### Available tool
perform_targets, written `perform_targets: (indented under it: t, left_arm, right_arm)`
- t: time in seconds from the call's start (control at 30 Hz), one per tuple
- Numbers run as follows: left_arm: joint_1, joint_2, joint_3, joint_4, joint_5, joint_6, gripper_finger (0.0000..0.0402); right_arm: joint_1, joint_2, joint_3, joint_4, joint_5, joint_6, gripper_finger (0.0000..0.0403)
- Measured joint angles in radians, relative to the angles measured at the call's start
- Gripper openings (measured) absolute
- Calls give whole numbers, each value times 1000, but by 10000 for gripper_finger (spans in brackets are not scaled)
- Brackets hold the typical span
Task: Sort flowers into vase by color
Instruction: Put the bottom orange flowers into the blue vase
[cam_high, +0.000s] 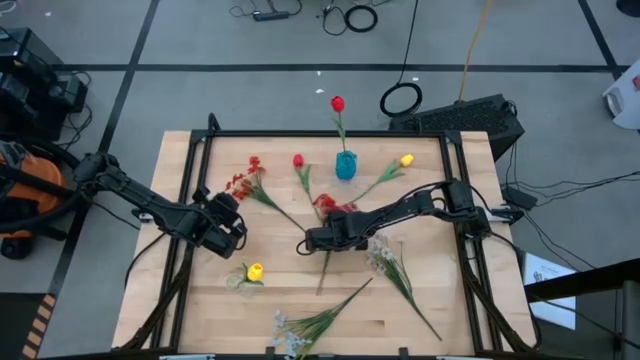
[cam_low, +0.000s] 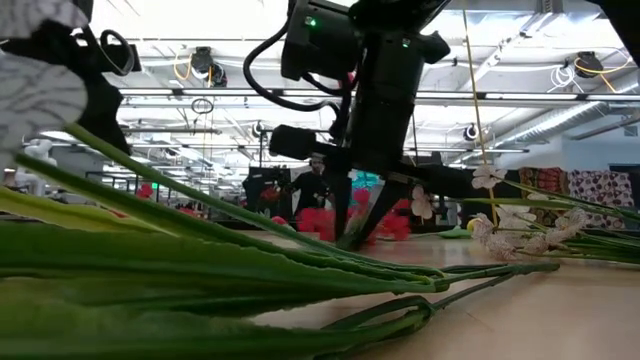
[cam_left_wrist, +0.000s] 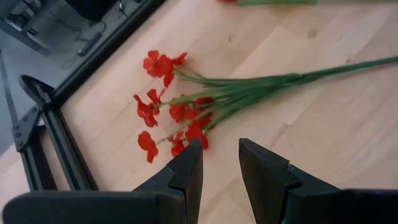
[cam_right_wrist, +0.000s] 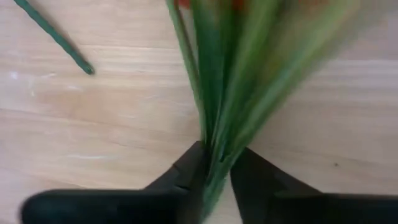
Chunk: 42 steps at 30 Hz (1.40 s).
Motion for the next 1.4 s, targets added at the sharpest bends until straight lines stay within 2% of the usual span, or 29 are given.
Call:
perform_targets:
  t: [0.13,0.33,0.5,0.67,0.83,0.93,1.13,1.4]
  left_arm:
    - [0,0,0,4,7,0,112]
    - [0,0,0,3,27,8,112]
    - [0,0,0,3,28,24,112]
    - [0,0,0,49,27,156,112]
    - [0,0,0,140,27,372,111]
    - [0,0,-3,203,25,474,111]
    - [6,-9,-69,411,48,694,111]
    - [102,-142,-188,497,97,774,111]
  right_arm:
    - [1,-13,-2,3,45,-33,12]
    - [6,-52,-9,-1,197,-72,14]
    - [39,-148,-6,9,324,-136,6]
    - [76,-243,-6,8,454,-221,7]
    - [90,-327,-5,-24,468,-393,8]
    - [89,-372,-5,-22,474,-427,8]
    - [104,-427,-4,-26,600,-546,8]
    - [109,-444,-3,-111,628,-548,8]
